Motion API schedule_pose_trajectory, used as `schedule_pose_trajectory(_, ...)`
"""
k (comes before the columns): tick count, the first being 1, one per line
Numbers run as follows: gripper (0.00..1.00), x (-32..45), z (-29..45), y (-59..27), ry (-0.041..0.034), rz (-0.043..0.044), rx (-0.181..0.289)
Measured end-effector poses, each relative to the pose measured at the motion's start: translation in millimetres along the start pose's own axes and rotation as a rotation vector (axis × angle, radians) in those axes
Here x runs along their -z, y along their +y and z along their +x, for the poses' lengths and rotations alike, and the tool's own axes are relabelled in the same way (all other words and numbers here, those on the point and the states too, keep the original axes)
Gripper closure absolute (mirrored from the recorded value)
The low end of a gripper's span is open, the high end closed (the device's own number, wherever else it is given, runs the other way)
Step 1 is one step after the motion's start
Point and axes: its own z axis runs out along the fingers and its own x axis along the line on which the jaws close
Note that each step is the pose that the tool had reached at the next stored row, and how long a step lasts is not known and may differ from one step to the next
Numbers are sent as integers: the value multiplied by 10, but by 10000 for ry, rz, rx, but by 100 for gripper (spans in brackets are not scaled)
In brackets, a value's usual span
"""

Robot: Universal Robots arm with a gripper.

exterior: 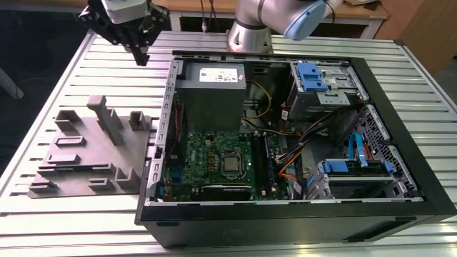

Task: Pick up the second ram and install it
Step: 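Reach for the second ram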

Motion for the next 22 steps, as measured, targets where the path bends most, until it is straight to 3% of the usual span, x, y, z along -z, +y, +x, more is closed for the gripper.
schedule_pose_trajectory(7,93,2,177,-14,-96,-7,6)
schedule_pose_trajectory(14,93,-3,427,-33,-199,-15,10)
schedule_pose_trajectory(22,93,-35,681,-55,-222,-16,11)
